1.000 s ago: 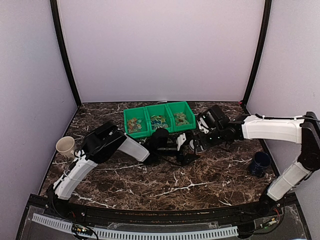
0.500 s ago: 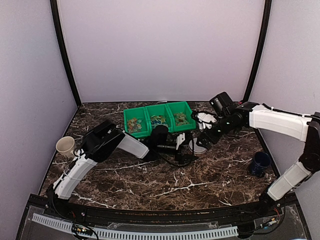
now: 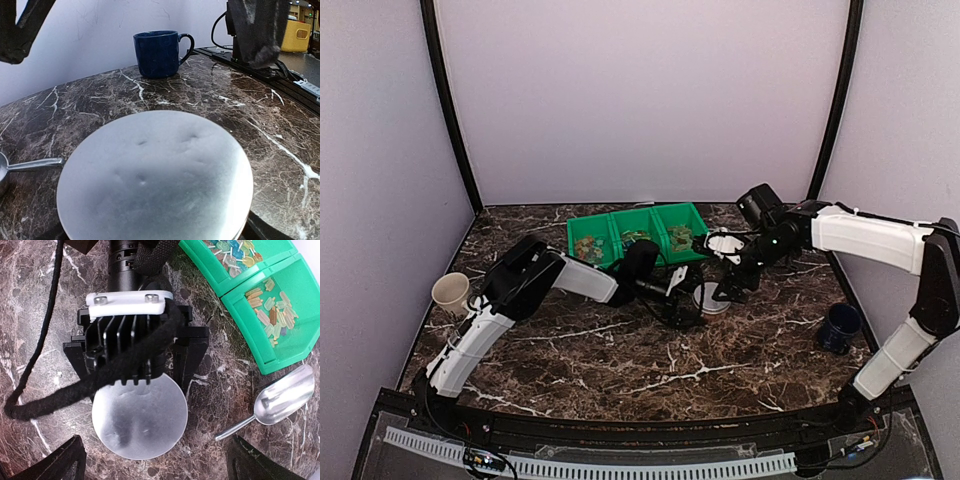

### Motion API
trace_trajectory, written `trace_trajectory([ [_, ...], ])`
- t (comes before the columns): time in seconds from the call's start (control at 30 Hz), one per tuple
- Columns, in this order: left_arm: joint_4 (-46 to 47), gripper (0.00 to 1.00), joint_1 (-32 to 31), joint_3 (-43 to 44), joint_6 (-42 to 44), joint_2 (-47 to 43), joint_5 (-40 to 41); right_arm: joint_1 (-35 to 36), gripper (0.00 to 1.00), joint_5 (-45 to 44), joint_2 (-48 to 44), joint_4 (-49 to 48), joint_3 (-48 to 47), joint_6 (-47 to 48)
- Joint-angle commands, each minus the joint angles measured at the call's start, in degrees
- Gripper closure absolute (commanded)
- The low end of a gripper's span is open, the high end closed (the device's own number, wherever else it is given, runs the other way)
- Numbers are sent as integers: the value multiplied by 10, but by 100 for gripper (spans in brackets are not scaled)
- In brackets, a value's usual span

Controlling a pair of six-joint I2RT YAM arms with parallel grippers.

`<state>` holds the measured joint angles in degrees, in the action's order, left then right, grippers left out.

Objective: Pack the candies
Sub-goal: Screw the box lid onto the packing bottle.

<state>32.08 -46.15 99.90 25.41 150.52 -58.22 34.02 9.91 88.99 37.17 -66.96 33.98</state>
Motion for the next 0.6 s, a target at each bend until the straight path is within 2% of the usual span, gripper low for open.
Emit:
trace_trajectory([
  [0.0, -211, 12, -1, -37, 72, 90, 0, -11, 3, 44, -3, -31, 19, 46],
  [0.23, -219, 11, -1, -32, 76, 92, -6, -16, 3, 86, 11, -43, 38, 62],
  [0.57, -216, 11, -1, -33, 73, 93, -4, -25, 3, 99, 50, -50, 22, 59],
])
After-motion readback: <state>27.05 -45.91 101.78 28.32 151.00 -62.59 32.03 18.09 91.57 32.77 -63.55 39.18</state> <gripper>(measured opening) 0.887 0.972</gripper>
